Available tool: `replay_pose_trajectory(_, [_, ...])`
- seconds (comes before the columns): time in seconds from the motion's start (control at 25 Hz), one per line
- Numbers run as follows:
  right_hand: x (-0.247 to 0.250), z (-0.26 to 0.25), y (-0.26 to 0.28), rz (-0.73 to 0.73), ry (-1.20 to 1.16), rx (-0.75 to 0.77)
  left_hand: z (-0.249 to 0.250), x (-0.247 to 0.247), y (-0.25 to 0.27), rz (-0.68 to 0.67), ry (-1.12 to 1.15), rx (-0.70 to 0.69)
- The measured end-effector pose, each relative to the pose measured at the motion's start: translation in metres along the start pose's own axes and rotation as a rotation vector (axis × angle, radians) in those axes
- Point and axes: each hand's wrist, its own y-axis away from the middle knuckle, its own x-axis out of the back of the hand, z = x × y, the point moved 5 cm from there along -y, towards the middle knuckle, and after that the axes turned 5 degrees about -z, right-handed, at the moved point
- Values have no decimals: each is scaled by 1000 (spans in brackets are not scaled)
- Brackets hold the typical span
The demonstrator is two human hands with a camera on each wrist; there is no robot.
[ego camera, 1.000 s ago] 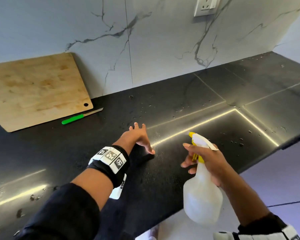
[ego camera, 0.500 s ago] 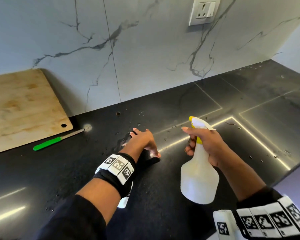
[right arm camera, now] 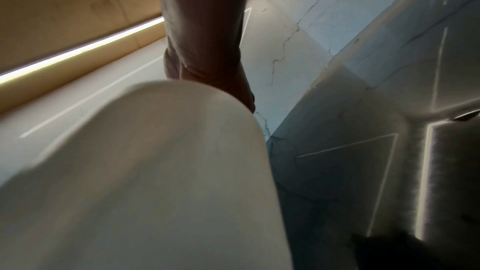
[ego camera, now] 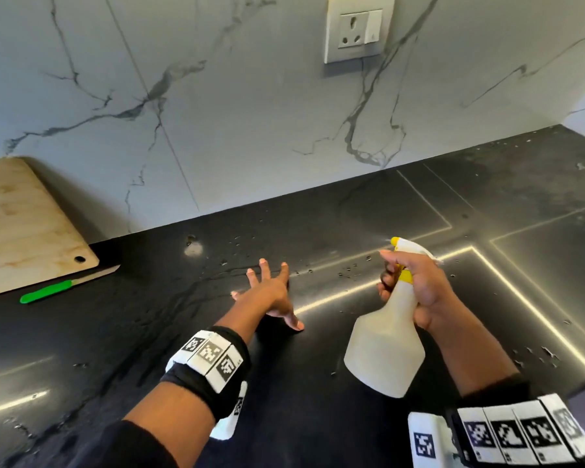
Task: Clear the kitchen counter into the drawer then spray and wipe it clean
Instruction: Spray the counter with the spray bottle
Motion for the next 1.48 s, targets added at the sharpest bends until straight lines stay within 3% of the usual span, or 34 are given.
replay_pose_trajectory(0.12, [34, 0, 9, -71, -18, -6, -4, -5, -5, 29, -12, 30])
replay_pose_trajectory(0.28, [65, 15, 27, -54, 6, -38, -9, -5, -6, 79, 37, 16])
replay_pose_trajectory(0.44, [68, 40, 58, -152, 123, -91, -15, -19, 3, 172, 119, -45])
replay_pose_trajectory(0.64, [62, 85, 102, -155, 294, -112, -24, -53, 21, 302, 149, -132])
replay_pose_trajectory(0.72, [67, 103, 121, -118, 333, -96, -18, -66, 30, 289, 137, -153])
replay_pose_trajectory(0.92, [91, 133, 179, -56, 370, -11, 17, -97, 54, 198, 101, -223])
replay_pose_trajectory(1.12, [147, 136, 223, 164, 286, 86, 75, -94, 57, 207, -17, -262])
replay_pose_trajectory(1.32, [206, 122, 208, 359, 167, 112, 143, -80, 51, 205, -86, -365])
replay_pose_trajectory(1.48, [231, 92, 170, 291, 115, 85, 171, -65, 21, 187, -88, -327])
